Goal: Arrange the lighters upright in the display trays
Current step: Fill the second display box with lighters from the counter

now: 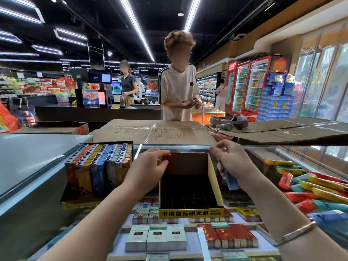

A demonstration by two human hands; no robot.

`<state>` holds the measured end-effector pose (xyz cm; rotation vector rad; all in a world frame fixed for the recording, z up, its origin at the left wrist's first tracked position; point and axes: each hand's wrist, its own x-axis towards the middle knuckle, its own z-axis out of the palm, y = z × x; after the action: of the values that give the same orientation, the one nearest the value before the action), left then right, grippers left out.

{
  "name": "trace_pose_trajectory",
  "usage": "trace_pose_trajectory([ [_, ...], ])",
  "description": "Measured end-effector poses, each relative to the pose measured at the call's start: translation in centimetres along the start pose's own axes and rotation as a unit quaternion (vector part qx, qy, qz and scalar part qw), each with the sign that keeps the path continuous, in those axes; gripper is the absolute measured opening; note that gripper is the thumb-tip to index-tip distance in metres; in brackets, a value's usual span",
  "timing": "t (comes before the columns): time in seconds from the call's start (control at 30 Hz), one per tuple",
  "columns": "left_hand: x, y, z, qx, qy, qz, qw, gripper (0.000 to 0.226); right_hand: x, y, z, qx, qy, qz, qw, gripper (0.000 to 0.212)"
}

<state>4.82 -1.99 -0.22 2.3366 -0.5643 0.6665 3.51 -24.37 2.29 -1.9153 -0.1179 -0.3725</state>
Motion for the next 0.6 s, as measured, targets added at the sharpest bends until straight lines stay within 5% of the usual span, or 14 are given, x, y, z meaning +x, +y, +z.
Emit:
trace_pose_trajectory([
  [0.1,-0.2,0.3,0.1,0.014,-0.003,-0.008,1.000,0.046,-0.1,-1.0,0.2,0.198,0.013,0.037,0.979,0.020],
  [0.2,-0.4,1.3,0.0,0.022,0.038,0.022,0.999,0.042,-0.4,-1.3,1.0,0.267,0.021,0.027,0.963,0.025],
  [0.33,-1.0,3.9,0.1,-0.074,0.002,0.067,0.995,0.023,-1.0,-1.9,2.5,0.286,0.032,-0.021,0.957,0.031],
  [0.6,-1.4,4.8,1.7,-0.247,-0.079,0.012,0.966,0.032,-3.0,-2.2,5.4,0.172,0.022,-0.105,0.979,0.032],
])
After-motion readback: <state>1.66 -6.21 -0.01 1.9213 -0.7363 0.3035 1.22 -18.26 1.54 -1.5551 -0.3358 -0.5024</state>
